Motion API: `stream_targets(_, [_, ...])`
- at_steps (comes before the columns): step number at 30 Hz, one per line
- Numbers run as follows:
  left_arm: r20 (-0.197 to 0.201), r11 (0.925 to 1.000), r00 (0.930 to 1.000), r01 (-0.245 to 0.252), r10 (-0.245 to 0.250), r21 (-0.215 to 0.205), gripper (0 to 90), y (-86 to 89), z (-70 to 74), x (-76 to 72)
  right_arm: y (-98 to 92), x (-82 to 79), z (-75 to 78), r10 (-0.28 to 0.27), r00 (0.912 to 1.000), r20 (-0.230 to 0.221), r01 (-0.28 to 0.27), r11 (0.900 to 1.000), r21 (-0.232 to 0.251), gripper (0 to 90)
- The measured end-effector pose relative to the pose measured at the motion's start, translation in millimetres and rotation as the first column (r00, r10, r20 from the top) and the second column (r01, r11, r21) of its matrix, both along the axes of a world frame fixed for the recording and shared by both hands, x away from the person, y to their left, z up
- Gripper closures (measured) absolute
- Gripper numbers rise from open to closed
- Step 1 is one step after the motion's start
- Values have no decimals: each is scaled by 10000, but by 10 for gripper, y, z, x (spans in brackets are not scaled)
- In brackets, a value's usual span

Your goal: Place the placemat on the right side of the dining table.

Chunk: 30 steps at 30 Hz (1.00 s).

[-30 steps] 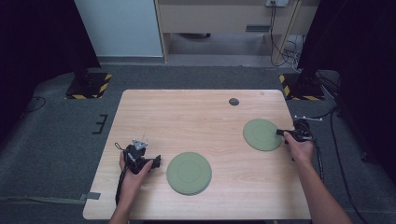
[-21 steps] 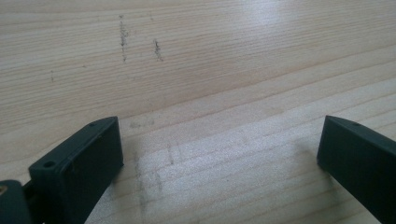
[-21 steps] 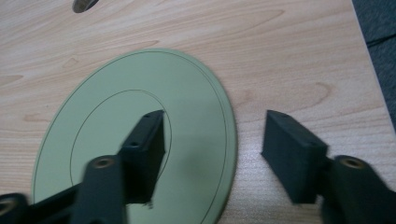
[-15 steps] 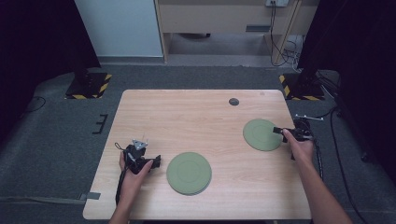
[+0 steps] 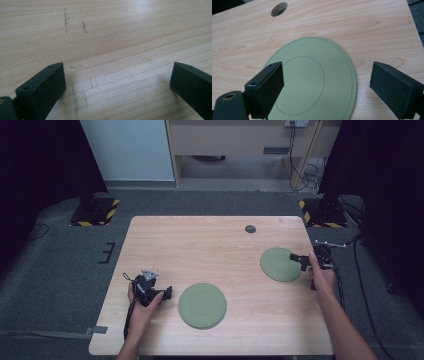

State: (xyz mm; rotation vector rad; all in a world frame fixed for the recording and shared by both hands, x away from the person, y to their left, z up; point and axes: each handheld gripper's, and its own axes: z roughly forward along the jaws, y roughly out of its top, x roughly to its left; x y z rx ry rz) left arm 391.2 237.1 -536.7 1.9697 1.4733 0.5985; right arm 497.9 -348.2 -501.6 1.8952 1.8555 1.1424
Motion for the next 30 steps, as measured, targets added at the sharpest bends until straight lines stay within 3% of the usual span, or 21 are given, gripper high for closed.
stream_targets(3, [-1, 10000, 10000, 0, 0, -2, 0, 0, 0, 0, 22, -43, 53, 13, 10000, 96, -10, 9995, -324, 128])
stream_targets(10, [-3, 10000, 10000, 0, 0, -1, 0, 0, 0, 0, 101, -146, 142, 57, 9955, 941, 47, 9939, -1105, 108])
stream_targets(12, [-2, 10000, 10000, 0, 0, -2, 0, 0, 0, 0, 121, -176, 143, 139, 9953, 955, -16, 9918, -1279, 92])
stream_targets(30, [3, 10000, 10000, 0, 0, -5, 0, 1, 0, -4, 166, -490, 221, 370, 9859, 1634, -79, 9845, -1753, 87])
